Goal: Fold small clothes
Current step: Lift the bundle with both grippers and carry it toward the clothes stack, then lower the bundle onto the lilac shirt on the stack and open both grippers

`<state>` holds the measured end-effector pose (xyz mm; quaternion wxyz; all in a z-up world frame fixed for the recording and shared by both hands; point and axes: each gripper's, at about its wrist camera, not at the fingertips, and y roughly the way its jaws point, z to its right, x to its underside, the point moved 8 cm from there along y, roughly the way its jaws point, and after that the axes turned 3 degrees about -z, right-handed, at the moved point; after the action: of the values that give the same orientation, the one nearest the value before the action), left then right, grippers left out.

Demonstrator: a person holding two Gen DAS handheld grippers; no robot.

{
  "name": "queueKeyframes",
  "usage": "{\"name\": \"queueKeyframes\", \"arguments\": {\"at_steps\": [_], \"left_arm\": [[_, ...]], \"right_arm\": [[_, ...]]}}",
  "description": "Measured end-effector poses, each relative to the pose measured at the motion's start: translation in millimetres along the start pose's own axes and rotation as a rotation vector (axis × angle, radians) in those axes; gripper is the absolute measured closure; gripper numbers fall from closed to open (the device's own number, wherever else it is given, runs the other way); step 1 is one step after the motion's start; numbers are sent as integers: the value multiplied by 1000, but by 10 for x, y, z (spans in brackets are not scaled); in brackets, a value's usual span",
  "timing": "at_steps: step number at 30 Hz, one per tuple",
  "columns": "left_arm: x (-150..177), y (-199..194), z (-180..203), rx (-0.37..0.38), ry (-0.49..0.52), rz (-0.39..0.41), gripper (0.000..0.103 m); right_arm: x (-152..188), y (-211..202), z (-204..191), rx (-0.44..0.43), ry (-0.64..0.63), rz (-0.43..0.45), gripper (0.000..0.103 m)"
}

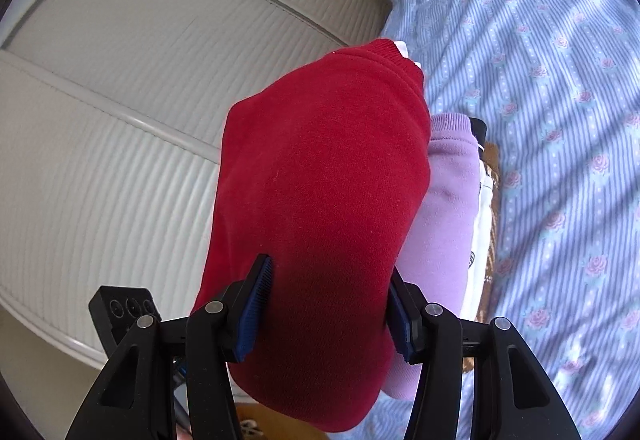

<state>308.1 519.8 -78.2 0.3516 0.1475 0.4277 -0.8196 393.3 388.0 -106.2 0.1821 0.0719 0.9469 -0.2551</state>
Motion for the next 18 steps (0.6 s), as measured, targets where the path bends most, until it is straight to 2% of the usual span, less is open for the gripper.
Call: {"name": "queueKeyframes", "arguments": {"at_steps": [4, 6, 7, 8, 12, 18], "left_arm": [[20, 34, -31, 8, -9, 12, 57], [-7, 0, -25, -3, 0, 24, 50], [-24, -37, -19, -14, 4, 33, 43], [-47, -61, -31, -30, 8, 42, 34], [-81, -136, 28, -43, 20, 63, 27], [-116, -243, 123, -72, 31, 80, 26]], "right_arm": [[-46, 37, -22, 22, -12, -15, 47], [-65, 45, -43, 23, -22, -15, 40], [-75, 25, -53, 27, -19, -14, 39], [-84, 16, -15, 42, -24, -10, 32], [-107, -104, -37, 106, -68, 33, 11], [-151, -287, -151, 151, -116, 57, 11]]}}
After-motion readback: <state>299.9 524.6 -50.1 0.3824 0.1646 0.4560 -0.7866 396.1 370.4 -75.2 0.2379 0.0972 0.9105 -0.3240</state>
